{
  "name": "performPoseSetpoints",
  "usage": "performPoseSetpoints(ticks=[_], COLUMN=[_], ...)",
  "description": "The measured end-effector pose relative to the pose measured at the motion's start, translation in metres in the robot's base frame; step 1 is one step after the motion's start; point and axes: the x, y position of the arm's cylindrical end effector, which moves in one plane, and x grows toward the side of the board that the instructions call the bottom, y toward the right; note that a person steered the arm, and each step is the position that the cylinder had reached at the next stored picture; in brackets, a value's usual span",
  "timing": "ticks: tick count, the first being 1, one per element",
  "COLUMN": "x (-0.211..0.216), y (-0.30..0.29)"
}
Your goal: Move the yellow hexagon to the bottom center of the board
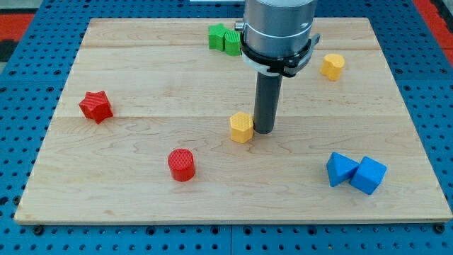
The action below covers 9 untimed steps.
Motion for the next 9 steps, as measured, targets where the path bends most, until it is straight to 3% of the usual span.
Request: performPoseSetpoints(ticks=[1,2,3,5,7,9], x=[-0.003,-0.055,-0.064,-0.037,-0.053,-0.039], y=[0.001,-0.003,-0.034,-0.040,-0.023,-0.003])
